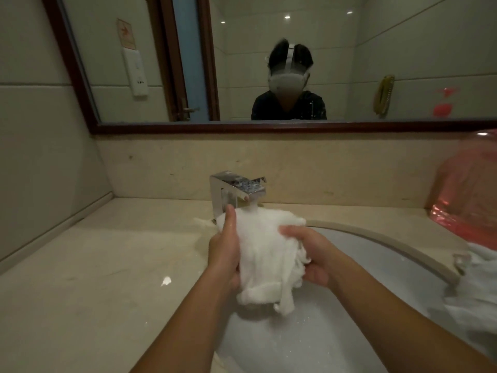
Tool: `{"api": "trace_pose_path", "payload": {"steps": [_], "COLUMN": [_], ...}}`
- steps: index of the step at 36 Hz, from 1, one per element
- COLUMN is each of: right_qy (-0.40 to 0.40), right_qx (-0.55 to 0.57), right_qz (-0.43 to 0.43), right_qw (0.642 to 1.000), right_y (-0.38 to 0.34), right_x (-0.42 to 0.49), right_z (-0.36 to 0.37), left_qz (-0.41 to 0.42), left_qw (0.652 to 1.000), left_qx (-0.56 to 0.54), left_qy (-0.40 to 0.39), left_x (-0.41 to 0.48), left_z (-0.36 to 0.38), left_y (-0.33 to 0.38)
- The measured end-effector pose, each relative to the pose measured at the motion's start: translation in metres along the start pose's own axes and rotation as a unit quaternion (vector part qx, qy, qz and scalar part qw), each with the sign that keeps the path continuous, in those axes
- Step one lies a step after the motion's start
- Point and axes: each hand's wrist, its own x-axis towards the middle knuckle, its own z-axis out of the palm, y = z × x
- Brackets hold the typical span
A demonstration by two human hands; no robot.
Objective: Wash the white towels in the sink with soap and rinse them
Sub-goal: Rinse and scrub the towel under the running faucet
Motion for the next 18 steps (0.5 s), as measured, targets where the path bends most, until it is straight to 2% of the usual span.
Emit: {"api": "trace_pose_path", "payload": {"steps": [4, 7, 10, 13, 16, 18], "right_qy": [0.008, 0.032, 0.093, 0.183, 0.213, 0.214], "right_qx": [0.081, 0.119, 0.041, -0.068, -0.092, -0.058], "right_qz": [-0.022, -0.043, -0.064, -0.141, -0.180, -0.194], "right_qw": [0.996, 0.991, 0.993, 0.971, 0.956, 0.956], "right_y": [-0.006, 0.005, 0.014, 0.025, 0.029, 0.032], "right_x": [0.001, 0.013, 0.020, 0.040, 0.030, 0.015], "right_z": [-0.008, 0.002, 0.026, 0.038, 0.053, 0.065], "left_qz": [-0.006, 0.023, 0.117, 0.192, 0.231, 0.228], "left_qw": [1.000, 0.997, 0.981, 0.958, 0.935, 0.936], "left_qx": [0.024, 0.050, 0.115, 0.186, 0.245, 0.242], "left_qy": [-0.013, 0.056, 0.108, 0.104, 0.112, 0.113], "left_x": [0.023, 0.006, -0.006, -0.011, -0.009, -0.001], "left_z": [0.004, 0.016, 0.022, 0.025, 0.025, 0.019], "left_y": [-0.018, -0.004, -0.002, -0.012, -0.014, -0.012]}}
